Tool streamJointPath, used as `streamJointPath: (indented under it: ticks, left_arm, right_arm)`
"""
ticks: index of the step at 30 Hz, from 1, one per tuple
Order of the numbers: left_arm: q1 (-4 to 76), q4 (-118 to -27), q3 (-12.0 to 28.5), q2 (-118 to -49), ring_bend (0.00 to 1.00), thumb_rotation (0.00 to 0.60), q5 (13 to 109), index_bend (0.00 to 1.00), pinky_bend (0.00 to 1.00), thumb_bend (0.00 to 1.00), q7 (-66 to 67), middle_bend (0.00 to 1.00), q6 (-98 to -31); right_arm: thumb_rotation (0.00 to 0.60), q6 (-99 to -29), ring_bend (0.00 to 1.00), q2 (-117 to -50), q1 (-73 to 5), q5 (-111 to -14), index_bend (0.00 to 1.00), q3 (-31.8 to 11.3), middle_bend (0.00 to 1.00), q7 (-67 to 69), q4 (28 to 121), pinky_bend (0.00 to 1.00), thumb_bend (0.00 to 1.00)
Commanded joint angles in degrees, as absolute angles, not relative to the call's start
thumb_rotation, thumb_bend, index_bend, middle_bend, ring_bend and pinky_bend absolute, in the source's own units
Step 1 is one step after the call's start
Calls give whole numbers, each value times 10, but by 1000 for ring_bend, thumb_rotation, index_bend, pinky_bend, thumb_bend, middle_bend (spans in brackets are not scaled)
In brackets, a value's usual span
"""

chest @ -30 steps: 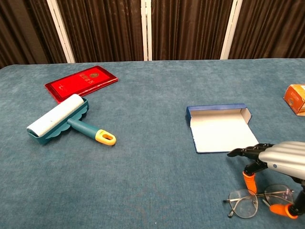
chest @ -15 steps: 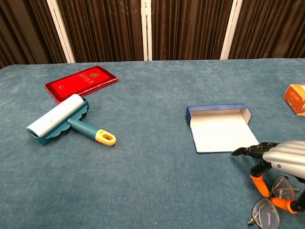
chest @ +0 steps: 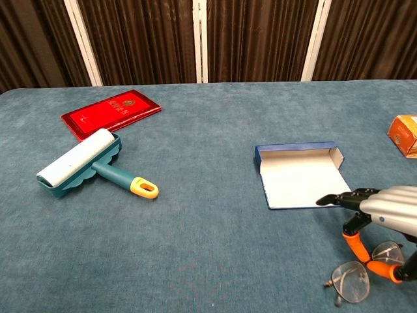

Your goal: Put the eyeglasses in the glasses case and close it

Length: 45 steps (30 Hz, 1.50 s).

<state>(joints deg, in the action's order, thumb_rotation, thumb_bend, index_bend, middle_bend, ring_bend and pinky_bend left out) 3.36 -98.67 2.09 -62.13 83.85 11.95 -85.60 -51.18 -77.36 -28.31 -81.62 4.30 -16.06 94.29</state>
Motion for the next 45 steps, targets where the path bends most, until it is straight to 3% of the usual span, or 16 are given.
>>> streamJointPath:
  ticks: [1, 13, 29, 45]
  left_arm:
    - [34, -987, 21, -621, 0, 600, 838, 0, 0, 0, 120, 0, -855]
    - [35, -987, 21, -620, 0, 600, 837, 0, 0, 0, 118, 0, -855]
    - [42, -986, 31, -617, 0, 600, 817, 0, 0, 0, 108, 0, -842]
    - [55, -967, 43, -621, 0, 600, 770, 0, 0, 0, 99, 0, -810]
  right_arm:
    - [600, -511, 0, -775, -284, -816, 604, 44, 0, -162, 942, 0, 405]
    - [600, -530, 0, -764, -291, -817, 632, 21, 0, -140, 959, 0, 437]
    - [600, -485, 0, -828, -389, -655, 639, -98, 16, -221, 903, 0, 458]
    - [600, -453, 0, -902, -440, -606, 640, -97, 8, -226, 761, 0, 459]
